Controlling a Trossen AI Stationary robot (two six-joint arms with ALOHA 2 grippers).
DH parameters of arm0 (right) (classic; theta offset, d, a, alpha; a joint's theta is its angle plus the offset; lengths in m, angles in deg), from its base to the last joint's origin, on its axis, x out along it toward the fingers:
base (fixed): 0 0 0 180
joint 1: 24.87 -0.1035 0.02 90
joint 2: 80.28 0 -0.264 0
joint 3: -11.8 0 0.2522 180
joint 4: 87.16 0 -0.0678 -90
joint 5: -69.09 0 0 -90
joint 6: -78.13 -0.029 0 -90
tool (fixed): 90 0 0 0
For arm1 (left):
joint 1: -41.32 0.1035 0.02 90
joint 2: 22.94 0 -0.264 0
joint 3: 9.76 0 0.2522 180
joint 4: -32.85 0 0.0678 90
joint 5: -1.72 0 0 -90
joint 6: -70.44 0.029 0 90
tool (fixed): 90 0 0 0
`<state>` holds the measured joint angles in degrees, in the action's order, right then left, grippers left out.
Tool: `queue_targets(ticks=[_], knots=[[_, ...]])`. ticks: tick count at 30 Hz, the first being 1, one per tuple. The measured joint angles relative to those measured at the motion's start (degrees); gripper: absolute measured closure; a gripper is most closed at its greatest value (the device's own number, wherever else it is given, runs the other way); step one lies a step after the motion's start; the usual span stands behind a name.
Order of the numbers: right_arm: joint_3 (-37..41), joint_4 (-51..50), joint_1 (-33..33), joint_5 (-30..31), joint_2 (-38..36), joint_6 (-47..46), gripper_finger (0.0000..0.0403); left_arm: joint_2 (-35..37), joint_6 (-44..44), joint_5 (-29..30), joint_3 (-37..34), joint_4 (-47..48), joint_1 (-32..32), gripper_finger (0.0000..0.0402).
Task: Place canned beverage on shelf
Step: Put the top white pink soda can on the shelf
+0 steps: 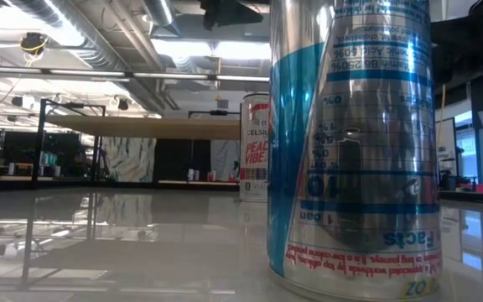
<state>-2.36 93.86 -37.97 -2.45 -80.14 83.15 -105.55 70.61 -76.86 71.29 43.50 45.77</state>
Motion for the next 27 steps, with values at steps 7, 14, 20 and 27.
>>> queue_targets(ticks=[7,14,20,27], knots=[[0.0,2.4,0.0,0.0,0.0,0.6,0.0116,0.0,-1.0,-0.2,0.0,0.2,0.0,0.0093],[0.0,1.2,0.0,0.0,0.0,2.8,0.0116,-0.4,-1.6,0.9,0.0,1.3,-0.5,0.0016],[0.0,0.7,0.0,0.0,0.0,2.8,0.0116,-1.9,-2.0,2.6,0.2,1.5,-3.1,0.0006],[0.0,0.2,0.0,0.0,0.0,2.8,0.0116,-6.3,-8.8,2.9,0.1,5.4,-0.1,0.0011]])
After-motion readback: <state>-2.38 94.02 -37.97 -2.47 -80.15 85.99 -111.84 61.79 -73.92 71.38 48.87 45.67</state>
